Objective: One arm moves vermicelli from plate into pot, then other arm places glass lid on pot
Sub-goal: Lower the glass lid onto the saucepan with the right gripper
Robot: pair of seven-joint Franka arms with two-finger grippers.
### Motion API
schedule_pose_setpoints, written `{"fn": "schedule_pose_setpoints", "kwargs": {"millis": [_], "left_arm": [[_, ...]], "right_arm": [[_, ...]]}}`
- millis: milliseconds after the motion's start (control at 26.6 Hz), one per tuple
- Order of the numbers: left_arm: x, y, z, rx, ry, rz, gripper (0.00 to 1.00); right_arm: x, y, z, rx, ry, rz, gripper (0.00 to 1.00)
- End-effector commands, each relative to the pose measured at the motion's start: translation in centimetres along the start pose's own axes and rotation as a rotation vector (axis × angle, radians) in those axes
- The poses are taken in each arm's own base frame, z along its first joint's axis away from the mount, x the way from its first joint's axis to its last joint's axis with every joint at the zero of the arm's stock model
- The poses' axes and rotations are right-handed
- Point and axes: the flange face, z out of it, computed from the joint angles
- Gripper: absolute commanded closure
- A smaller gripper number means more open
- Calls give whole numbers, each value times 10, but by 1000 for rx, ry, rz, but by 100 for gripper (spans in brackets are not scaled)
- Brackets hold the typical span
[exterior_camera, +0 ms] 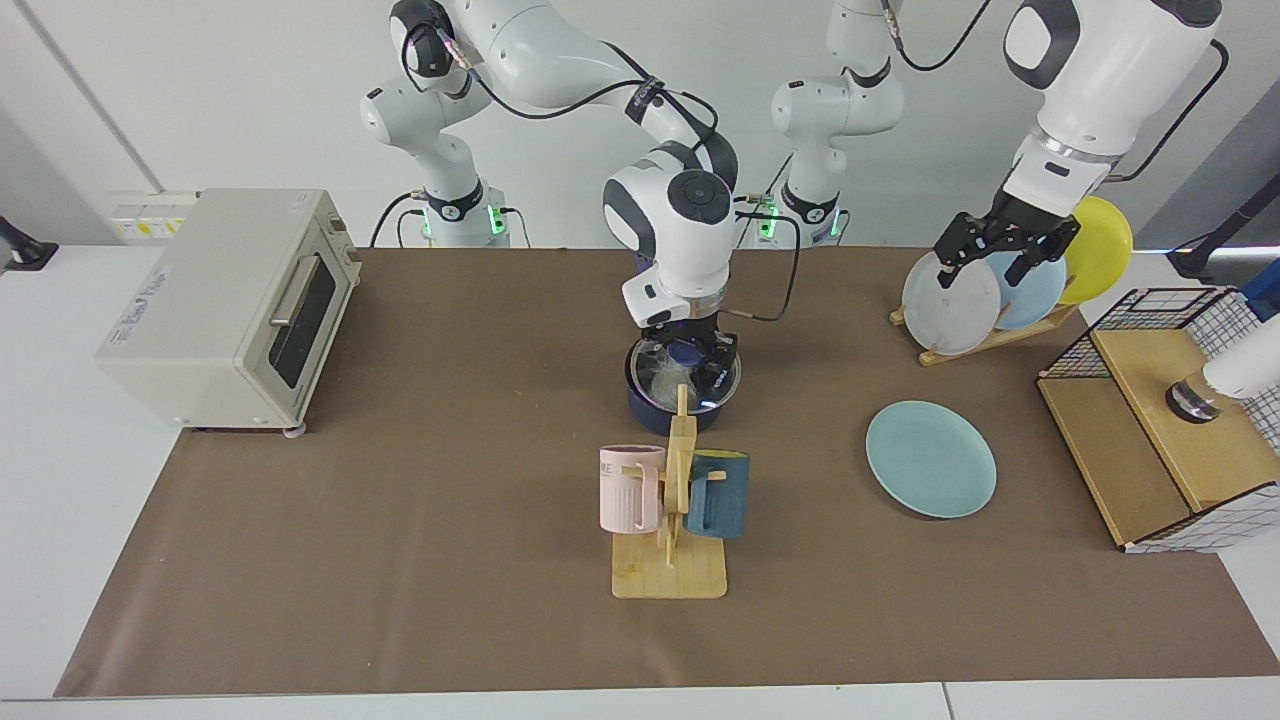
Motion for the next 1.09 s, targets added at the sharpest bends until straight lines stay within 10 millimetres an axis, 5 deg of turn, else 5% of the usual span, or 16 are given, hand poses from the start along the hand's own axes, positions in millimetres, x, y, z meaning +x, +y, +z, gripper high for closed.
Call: {"fn": "schedule_pose_setpoints", "kwargs": {"millis": [0, 866, 904, 979, 1054], "left_arm": [[-4, -4, -3, 31, -2, 11, 0], [-5, 4, -3, 34, -10, 23, 0], [-5, 3, -3, 35, -10, 23, 0], [-5, 3, -3, 35, -10, 23, 0], [-5, 3, -3, 35, -10, 23, 0]], "right_arm": [[-5, 8, 4, 17, 1, 34, 100], [-7, 16, 9, 10, -6, 41, 96], [-7, 16, 9, 10, -6, 41, 81], [-3, 18, 9, 11, -7, 48, 0], [-4, 18, 9, 7, -6, 44, 0]]}}
